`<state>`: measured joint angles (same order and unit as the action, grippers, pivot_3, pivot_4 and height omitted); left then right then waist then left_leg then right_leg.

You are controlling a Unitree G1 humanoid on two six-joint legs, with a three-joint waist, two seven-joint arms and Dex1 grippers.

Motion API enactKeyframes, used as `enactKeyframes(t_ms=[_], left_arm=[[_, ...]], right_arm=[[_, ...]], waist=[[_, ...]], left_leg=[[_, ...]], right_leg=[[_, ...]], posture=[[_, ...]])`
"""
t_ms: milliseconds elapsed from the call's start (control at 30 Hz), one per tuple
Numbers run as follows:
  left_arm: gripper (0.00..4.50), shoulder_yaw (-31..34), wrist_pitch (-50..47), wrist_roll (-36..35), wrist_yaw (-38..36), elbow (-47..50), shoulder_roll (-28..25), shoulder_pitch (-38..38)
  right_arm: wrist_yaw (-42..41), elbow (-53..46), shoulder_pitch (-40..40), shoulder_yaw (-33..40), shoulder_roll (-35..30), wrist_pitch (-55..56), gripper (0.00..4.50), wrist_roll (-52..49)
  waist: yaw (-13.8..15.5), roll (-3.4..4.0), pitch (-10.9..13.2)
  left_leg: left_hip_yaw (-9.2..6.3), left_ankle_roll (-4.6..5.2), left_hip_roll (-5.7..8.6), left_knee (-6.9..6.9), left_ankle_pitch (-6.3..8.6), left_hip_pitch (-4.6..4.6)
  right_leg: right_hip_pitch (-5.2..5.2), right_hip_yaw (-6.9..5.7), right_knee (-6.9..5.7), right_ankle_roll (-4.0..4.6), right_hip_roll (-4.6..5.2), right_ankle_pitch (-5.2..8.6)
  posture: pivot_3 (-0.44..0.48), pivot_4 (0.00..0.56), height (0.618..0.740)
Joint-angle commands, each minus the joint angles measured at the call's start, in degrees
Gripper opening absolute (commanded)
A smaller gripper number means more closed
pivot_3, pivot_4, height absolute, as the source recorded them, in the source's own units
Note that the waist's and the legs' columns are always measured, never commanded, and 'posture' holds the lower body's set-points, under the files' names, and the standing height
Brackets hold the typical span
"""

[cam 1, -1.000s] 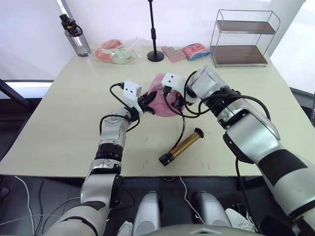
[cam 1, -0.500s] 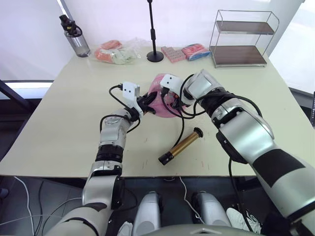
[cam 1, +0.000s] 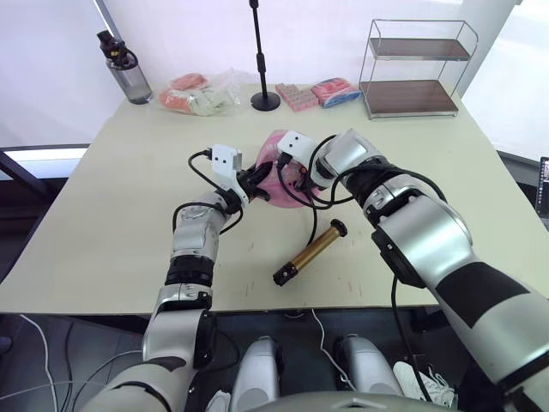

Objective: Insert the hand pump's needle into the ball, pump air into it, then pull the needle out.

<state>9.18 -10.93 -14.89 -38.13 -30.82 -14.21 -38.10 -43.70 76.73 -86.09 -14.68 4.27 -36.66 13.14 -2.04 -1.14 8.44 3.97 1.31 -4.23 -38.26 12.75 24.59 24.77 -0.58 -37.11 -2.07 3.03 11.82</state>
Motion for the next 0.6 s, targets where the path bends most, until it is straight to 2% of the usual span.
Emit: enactKeyframes(t_ms=[33,367,467,600], left_arm=[[0.03,-5.3,-4.1,0.6,-2.3,-2.0,3.9,1.7],[0.03,-5.0,-4.0,0.5,-2.0,-2.2,4.0,1.8],[0.03,-5.0,-4.0,0.6,-2.1,-2.2,4.0,2.0],[0.03,-4.6,-3.4,0.9,-2.0,-3.2,3.6,1.5]], right_arm=[[1.5,-2.0,-1.7,3.5,4.3,1.3,0.31,-3.3],[5.4,-1.5,-0.6,9.7,5.1,-1.6,0.31,-5.5],[4.8,-1.6,-0.1,8.5,4.9,0.6,0.31,-3.9],[0.9,-2.2,1.3,1.9,3.4,7.1,0.31,1.8]], waist=[[-0.1,0.01,0.0],[-0.3,0.0,-0.1],[-0.4,0.0,-0.1],[-0.4,0.0,-0.1]], left_leg=[[0.0,0.0,0.0,0.0,0.0,0.0],[-0.01,0.0,0.0,0.03,0.0,-0.06],[-0.01,0.0,0.0,0.05,0.0,-0.08],[-0.01,0.0,0.0,0.06,0.0,-0.09]], right_leg=[[0.0,0.0,0.0,0.0,0.0,0.0],[-0.03,0.0,-0.01,0.01,0.0,0.01],[-0.03,0.0,-0.01,0.02,0.0,0.01],[-0.03,0.0,-0.01,0.01,0.0,0.02]], posture=[[0.0,0.15,0.731],[0.0,0.15,0.731],[0.0,0.15,0.731],[0.0,0.15,0.731]])
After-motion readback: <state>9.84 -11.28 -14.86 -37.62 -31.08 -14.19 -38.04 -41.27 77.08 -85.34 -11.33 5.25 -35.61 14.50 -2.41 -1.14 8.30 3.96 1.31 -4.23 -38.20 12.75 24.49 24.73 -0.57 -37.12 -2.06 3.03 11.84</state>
